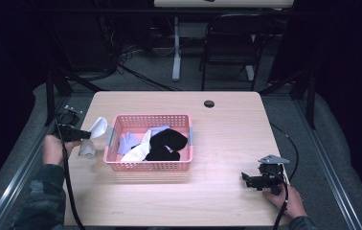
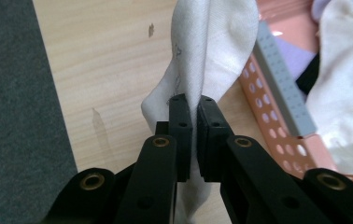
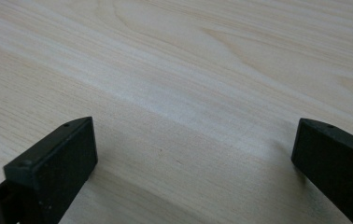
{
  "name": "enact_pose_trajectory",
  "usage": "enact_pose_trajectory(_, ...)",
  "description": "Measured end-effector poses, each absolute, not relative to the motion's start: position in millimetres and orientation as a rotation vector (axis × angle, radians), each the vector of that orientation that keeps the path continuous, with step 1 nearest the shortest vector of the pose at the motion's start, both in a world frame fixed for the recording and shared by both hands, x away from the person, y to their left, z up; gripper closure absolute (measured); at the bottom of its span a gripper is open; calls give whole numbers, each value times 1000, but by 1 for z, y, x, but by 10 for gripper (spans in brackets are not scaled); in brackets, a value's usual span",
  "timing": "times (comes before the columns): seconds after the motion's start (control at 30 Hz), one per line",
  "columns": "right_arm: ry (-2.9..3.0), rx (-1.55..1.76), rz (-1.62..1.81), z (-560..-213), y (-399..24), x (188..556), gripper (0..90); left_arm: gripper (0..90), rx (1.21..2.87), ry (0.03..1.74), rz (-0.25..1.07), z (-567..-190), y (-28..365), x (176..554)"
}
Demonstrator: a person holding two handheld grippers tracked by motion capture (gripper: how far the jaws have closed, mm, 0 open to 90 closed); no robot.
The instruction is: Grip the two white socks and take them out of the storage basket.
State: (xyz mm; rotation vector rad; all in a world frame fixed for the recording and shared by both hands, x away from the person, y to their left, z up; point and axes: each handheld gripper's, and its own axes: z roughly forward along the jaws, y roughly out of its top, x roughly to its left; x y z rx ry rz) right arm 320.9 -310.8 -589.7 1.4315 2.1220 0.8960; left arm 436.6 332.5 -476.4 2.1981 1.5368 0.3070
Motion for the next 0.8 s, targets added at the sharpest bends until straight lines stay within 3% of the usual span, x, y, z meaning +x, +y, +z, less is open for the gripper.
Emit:
enact_pose_trajectory(0.47,2122,1432,896,-590,-311,321,0,817,2223,1638,133,-533,332,441)
enact_pose_trajectory(0.57,2122,1432,896,-590,-311,321,0,712,2214,1636,122,-534,333,440)
enact_pose_trajectory(0.67,2122,1432,895,-590,-311,321,0,499,2197,1643,150,-526,335,438)
enact_pose_trajectory(0.8,2122,1432,895,-590,-311,321,0,305,2170,1629,200,-509,337,435)
